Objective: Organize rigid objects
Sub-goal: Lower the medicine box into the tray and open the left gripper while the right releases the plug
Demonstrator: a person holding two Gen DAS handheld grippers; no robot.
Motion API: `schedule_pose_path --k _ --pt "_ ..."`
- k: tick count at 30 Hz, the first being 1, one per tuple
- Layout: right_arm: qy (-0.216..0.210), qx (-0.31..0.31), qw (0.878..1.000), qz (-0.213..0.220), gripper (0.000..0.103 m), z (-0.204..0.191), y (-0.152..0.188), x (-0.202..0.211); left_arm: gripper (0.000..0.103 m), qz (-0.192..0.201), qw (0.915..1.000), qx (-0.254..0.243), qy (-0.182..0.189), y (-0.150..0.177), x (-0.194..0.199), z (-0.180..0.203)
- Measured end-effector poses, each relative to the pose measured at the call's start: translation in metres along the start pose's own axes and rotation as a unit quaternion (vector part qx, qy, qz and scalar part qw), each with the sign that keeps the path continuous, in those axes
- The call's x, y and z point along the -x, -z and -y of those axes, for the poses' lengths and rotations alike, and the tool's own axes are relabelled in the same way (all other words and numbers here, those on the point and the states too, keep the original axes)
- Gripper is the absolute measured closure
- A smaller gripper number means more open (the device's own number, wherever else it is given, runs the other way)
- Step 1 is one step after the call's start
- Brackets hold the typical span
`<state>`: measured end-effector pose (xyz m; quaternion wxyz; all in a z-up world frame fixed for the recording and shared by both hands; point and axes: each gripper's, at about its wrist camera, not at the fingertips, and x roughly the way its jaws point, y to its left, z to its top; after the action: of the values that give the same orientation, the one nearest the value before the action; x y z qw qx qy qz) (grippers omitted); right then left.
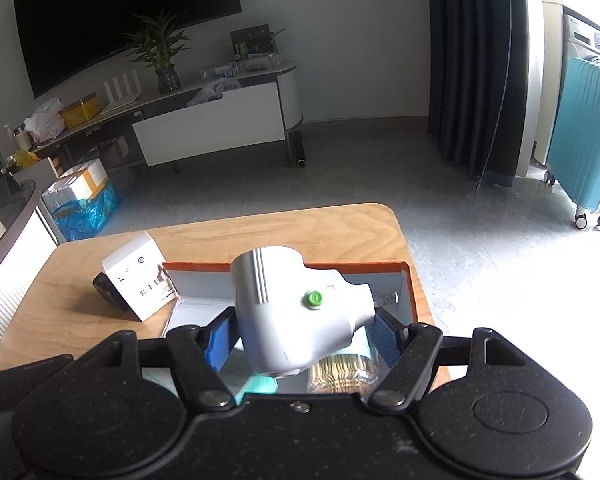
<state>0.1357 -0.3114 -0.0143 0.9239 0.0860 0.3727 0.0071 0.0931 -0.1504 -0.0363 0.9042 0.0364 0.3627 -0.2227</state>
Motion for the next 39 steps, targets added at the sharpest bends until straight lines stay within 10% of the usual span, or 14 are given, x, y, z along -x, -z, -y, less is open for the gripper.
schedule_pose_path --k 16,20,39 --pt "0.012 -0.026 0.997 0.066 0.015 0.021 -0.008 0.042 0.031 0.014 0.9984 0.015 0.052 -0.010 -0.007 0.006" --pt "0.008 -0.026 0.997 0.070 0.015 0.016 -0.007 0.047 0.015 0.036 0.9972 0.025 0.060 -0.010 0.006 0.002" --pt "-0.032 0.022 0.998 0.047 0.015 -0.070 0.009 0.032 0.012 0.040 0.9914 0.099 -0.076 0.018 0.055 -0.109"
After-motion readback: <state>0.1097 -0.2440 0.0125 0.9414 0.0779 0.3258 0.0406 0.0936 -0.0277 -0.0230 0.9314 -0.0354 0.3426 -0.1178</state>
